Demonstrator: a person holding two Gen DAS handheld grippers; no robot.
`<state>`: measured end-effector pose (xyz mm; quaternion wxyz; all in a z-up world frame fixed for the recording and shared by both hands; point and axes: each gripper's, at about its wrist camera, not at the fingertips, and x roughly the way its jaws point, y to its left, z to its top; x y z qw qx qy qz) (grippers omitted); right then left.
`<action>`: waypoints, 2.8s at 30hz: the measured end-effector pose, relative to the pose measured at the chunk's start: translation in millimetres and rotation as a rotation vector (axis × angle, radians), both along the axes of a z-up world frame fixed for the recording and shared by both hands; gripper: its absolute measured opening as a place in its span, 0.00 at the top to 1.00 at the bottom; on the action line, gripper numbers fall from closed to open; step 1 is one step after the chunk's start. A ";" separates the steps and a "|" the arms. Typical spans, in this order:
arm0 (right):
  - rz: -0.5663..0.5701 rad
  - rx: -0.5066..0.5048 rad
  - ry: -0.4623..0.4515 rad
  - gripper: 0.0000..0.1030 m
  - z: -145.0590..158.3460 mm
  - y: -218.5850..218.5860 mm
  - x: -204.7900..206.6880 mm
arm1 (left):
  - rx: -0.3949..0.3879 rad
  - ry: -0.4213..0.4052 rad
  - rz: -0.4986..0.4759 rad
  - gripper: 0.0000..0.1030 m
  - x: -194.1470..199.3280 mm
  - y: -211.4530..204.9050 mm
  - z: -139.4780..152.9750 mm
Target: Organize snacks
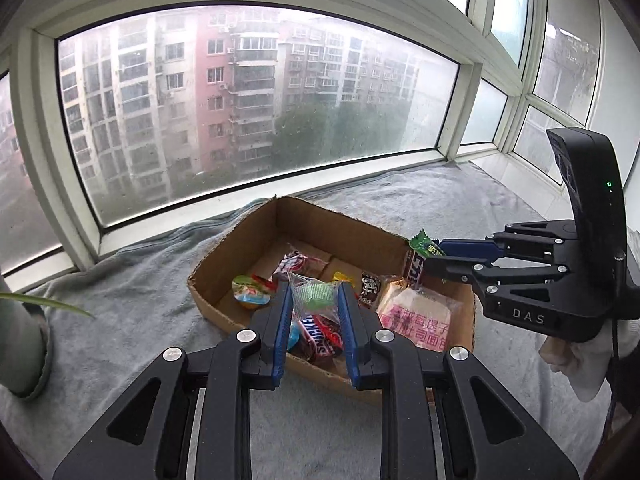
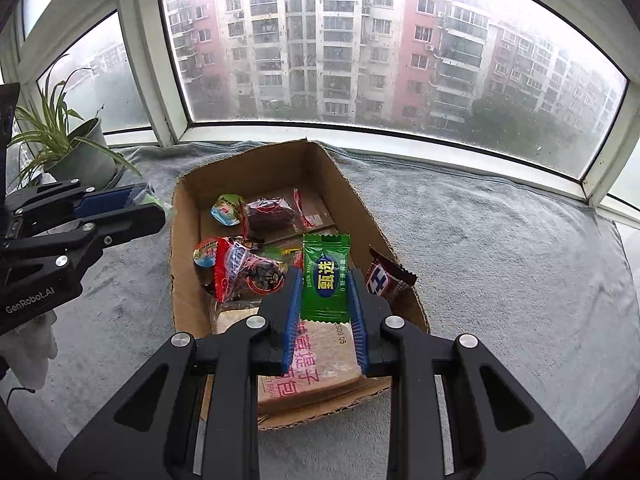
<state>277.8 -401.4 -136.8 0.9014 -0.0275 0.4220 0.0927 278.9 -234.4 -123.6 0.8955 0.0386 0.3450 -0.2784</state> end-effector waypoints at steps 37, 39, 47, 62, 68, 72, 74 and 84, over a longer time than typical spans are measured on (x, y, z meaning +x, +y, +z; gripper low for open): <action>-0.047 -0.032 0.016 0.24 -11.2 -1.1 -3.3 | 0.063 0.045 0.027 0.40 22.0 -21.5 -11.3; -0.049 -0.038 0.010 0.24 -8.1 0.6 -6.5 | 0.060 0.040 0.028 0.40 20.0 -19.9 -8.6; -0.064 -0.027 -0.017 0.24 8.0 4.2 -25.4 | 0.054 0.029 0.038 0.39 7.4 -14.8 1.4; -0.175 0.028 -0.141 0.07 53.6 11.0 -100.6 | 0.029 -0.017 0.099 0.31 -54.7 18.4 35.8; -0.240 0.065 -0.178 0.02 66.6 13.2 -129.9 | 0.029 -0.063 0.153 0.24 -90.8 29.1 52.1; -0.241 0.058 -0.173 0.02 70.2 16.7 -137.1 | 0.040 -0.087 0.178 0.22 -106.2 34.5 59.4; -0.239 0.045 -0.177 0.02 71.4 18.6 -139.1 | 0.039 -0.091 0.182 0.22 -110.4 36.5 62.9; -0.232 0.041 -0.182 0.02 72.0 22.7 -142.1 | 0.019 -0.105 0.202 0.22 -121.1 42.3 72.1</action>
